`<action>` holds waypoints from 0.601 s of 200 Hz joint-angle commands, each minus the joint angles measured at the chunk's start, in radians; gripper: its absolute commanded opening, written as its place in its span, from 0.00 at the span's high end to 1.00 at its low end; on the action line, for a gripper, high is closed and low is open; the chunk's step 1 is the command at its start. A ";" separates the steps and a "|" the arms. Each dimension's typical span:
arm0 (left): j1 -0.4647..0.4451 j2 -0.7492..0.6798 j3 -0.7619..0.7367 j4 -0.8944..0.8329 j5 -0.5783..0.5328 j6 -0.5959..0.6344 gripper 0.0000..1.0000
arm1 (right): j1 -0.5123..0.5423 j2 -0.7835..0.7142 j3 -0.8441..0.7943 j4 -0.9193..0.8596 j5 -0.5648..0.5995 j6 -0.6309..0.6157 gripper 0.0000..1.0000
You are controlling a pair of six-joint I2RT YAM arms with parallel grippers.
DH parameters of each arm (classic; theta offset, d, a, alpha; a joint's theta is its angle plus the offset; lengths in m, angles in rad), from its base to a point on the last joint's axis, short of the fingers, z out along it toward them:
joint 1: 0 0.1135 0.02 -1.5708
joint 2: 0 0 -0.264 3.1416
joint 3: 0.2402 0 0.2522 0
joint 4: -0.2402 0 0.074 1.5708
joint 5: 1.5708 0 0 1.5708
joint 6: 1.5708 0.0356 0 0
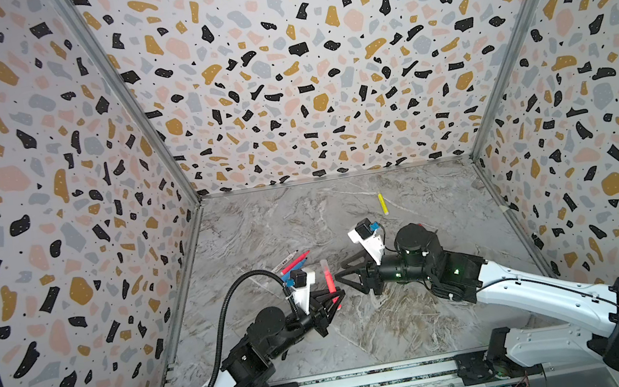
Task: Insert the pens into the pen caps
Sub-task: 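Grasp the capped pink highlighter with the right gripper beside the left gripper, then carry the pink highlighter beside the yellow one with the right gripper while the left opens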
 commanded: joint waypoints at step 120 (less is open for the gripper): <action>-0.006 0.011 0.030 0.087 -0.005 0.022 1.00 | -0.004 0.174 -0.015 0.156 -0.164 0.002 0.86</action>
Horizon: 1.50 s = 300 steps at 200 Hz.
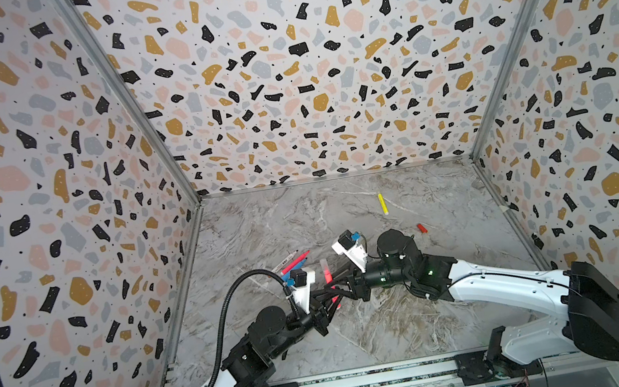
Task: Insert the pens into the pen caps
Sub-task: 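Carry the pink highlighter beside the yellow one with the right gripper while the left opens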
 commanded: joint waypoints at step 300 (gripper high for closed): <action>0.005 0.337 0.024 0.022 -0.352 0.092 0.47 | -0.576 1.142 1.367 -0.949 0.670 -0.319 0.92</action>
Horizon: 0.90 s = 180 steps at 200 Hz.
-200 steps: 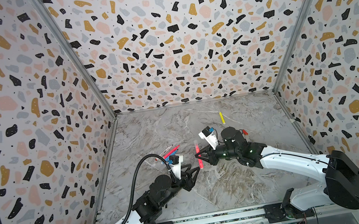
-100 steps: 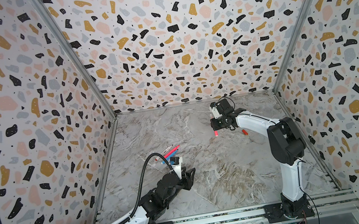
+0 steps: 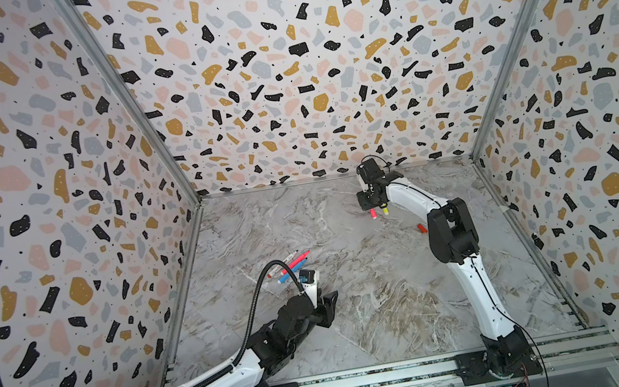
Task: Insert the pens into the pen caps
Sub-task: 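Carry the pink highlighter beside the yellow one with the right gripper while the left opens, then release the pink highlighter with the right gripper while the left moves over the markers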
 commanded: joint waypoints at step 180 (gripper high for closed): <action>0.137 0.071 0.163 -0.105 0.068 0.051 0.47 | 0.003 -0.572 -0.565 0.293 -0.114 -0.030 0.46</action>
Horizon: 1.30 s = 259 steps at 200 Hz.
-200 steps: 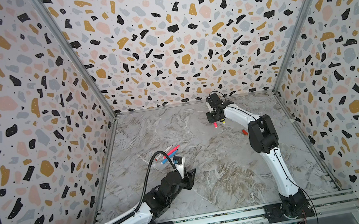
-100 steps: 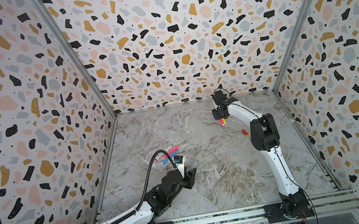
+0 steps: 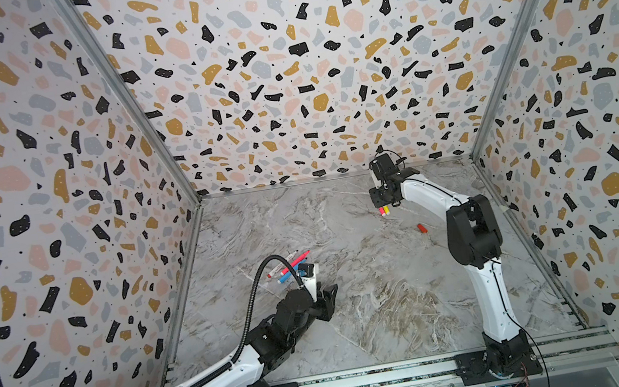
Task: Insert the pens into the pen caps
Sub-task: 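Release the pink highlighter with the right gripper while the left moves over the markers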
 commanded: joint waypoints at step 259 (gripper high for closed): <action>0.479 0.553 0.285 -0.034 0.064 0.074 0.50 | 0.012 -1.067 -1.324 0.849 -0.778 0.223 0.08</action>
